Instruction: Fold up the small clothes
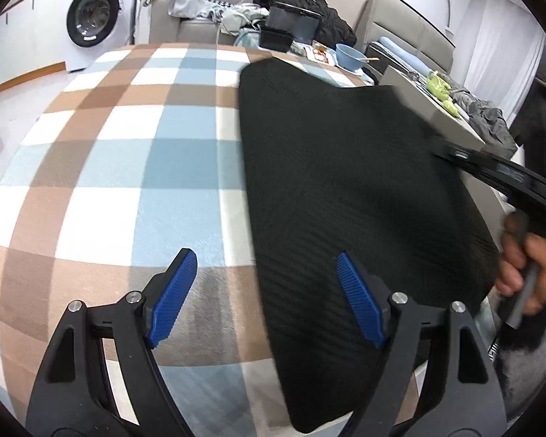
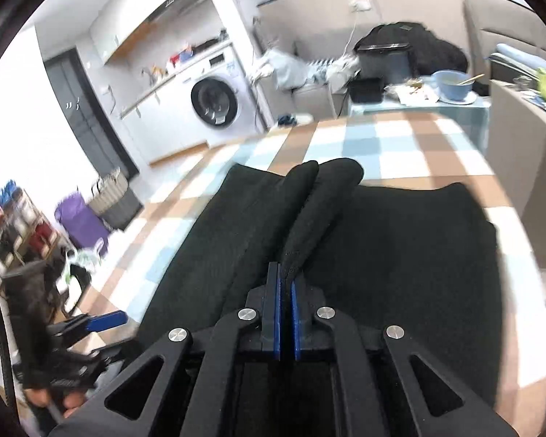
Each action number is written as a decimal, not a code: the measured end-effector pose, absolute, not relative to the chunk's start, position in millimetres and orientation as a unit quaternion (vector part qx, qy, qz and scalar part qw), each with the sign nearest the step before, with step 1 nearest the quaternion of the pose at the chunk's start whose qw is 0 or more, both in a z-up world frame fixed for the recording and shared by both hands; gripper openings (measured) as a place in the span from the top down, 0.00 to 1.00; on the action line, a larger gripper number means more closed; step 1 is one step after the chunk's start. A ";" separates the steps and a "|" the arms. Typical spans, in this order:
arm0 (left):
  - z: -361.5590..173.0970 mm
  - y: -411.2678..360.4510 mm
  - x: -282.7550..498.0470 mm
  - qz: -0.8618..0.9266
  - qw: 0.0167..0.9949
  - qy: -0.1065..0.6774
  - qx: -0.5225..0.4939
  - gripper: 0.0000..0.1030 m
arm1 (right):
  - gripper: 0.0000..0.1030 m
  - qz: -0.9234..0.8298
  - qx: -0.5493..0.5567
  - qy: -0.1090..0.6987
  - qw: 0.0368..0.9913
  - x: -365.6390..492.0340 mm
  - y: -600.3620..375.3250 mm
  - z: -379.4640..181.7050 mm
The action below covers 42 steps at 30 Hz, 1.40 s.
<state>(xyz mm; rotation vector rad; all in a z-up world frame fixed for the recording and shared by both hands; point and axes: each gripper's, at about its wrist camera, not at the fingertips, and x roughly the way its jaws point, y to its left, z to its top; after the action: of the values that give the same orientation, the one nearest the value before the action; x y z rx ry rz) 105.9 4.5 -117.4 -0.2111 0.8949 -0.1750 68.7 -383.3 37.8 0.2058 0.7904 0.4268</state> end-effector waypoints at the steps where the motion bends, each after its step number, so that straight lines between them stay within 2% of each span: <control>1: -117.7 4.2 107.1 -0.084 0.892 0.431 -0.103 0.25 | 0.96 0.190 0.098 0.390 0.896 66.2 -390.3 33.2; 6: -127.1 -7.4 118.3 -0.099 0.883 0.447 -0.101 0.25 | 0.94 0.144 0.112 0.475 0.861 94.6 -405.6 -16.7; 11: -130.2 -15.2 113.7 -0.106 0.881 0.452 -0.089 0.25 | 0.80 0.148 0.142 0.452 0.868 76.7 -416.0 -1.5; 13: -131.1 -17.5 113.0 -0.104 0.884 0.450 -0.078 0.25 | 0.68 0.156 0.153 0.429 0.876 65.9 -418.3 8.5; 15: -131.8 -18.8 112.7 -0.103 0.884 0.450 -0.079 0.25 | 0.62 0.183 0.169 0.423 0.871 65.6 -417.4 15.7; 20: -130.4 -23.1 116.3 -0.107 0.883 0.449 -0.078 0.25 | 0.64 0.176 0.124 0.458 0.862 103.4 -388.5 6.3; 22: -129.4 -24.9 116.0 -0.106 0.885 0.447 -0.077 0.25 | 0.87 0.183 0.121 0.483 0.847 122.5 -377.2 -7.4; 24: -128.9 -25.3 115.7 -0.106 0.885 0.446 -0.077 0.25 | 0.94 0.197 0.088 0.456 0.864 120.5 -366.4 5.5; 25: -128.5 -25.3 116.0 -0.107 0.886 0.445 -0.076 0.25 | 0.94 0.211 0.081 0.430 0.874 116.7 -362.6 16.7; 28: -129.0 -21.9 118.7 -0.097 0.887 0.444 -0.078 0.25 | 0.94 0.184 0.058 0.419 0.887 120.4 -358.1 25.3; 31: -129.6 -20.5 118.9 -0.107 0.884 0.447 -0.085 0.25 | 0.92 0.134 0.018 0.452 0.882 134.1 -354.3 2.1; 33: -129.5 -20.6 116.4 -0.109 0.886 0.445 -0.076 0.25 | 0.86 0.137 0.027 0.456 0.879 130.3 -358.7 2.1; 36: -131.5 -17.0 114.3 -0.104 0.883 0.450 -0.082 0.25 | 0.75 0.186 0.100 0.466 0.859 111.9 -375.6 10.2; 38: -131.3 -14.9 111.7 -0.106 0.882 0.450 -0.090 0.25 | 0.66 0.215 0.128 0.472 0.845 94.7 -379.1 9.2; 42: -130.5 -19.4 106.1 -0.109 0.884 0.448 -0.082 0.25 | 0.64 0.268 0.145 0.496 0.813 53.6 -371.3 1.0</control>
<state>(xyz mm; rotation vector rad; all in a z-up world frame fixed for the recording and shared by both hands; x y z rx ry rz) 106.1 -19.4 -130.5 -0.1707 0.9317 -0.2278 53.6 -371.3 1.0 0.3099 1.0580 0.5728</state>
